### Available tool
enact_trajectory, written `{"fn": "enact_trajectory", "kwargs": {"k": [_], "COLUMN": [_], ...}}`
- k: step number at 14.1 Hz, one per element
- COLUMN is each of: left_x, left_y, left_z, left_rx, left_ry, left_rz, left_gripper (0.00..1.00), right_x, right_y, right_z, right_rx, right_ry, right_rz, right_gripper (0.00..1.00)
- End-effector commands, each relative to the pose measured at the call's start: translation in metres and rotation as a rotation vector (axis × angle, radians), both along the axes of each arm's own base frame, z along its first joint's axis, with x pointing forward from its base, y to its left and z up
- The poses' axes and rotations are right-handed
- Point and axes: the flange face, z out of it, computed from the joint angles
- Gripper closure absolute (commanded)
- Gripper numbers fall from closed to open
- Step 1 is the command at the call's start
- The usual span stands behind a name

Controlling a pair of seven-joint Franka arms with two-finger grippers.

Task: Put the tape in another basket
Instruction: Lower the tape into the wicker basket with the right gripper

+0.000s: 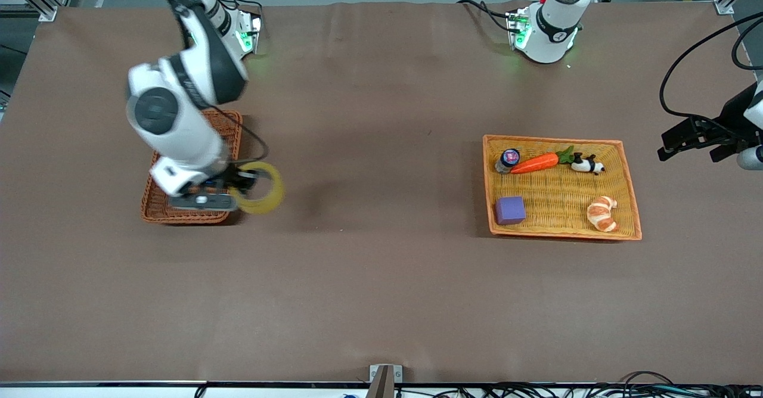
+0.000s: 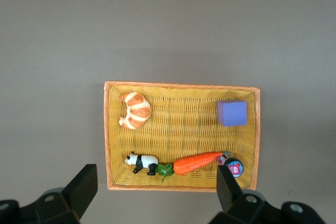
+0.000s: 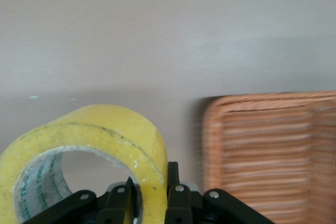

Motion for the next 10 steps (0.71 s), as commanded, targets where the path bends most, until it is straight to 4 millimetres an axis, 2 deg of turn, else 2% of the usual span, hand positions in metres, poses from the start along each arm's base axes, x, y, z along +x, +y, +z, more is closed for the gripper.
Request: {"fn": "enact_trajectory", "kwargs": {"k": [1,3,4,5,7,10], "left_x": [-0.01,-0.02,-0.026,-0.032,-0.033,-0.034], "left_y": [-0.012,-0.013,-0.013,-0.014,-0.016,-0.026], "left_z": [0.006,0.016,0.014,0.015,0.018,0.017], "left_rx": [-0.009,-0.012,-0.012,-0.012,-0.002,0.035], "left_ry": [0.013,0.0,0.005,0.0,-0.007,-0.005], "left_rz": [-0.013,-0.002,0.009,0.02,0.033,0.066], "left_gripper": [0.0,0.0,0.0,0.0,0.0,0.0], "right_x": [-0.026,-0.036,-0.04,-0.045,-0.058,-0.081], "right_y": [-0.065,-0.13,-0.153,-0.168,-0.187,-0.193], "right_z": [0.003,-0.002,-0.005,-0.012,-0.036,-0.083], "right_rx": [-0.026,-0.029,-0.027,-0.025,-0.018,-0.01], "right_ry": [0.009,0.039,0.053,0.072,0.103,0.1], "right_rz": [0.058,0.115,0.127,0.133,0.109,0.11], "right_gripper": [1.0,1.0,1.0,1.0,0.99,0.97]}}
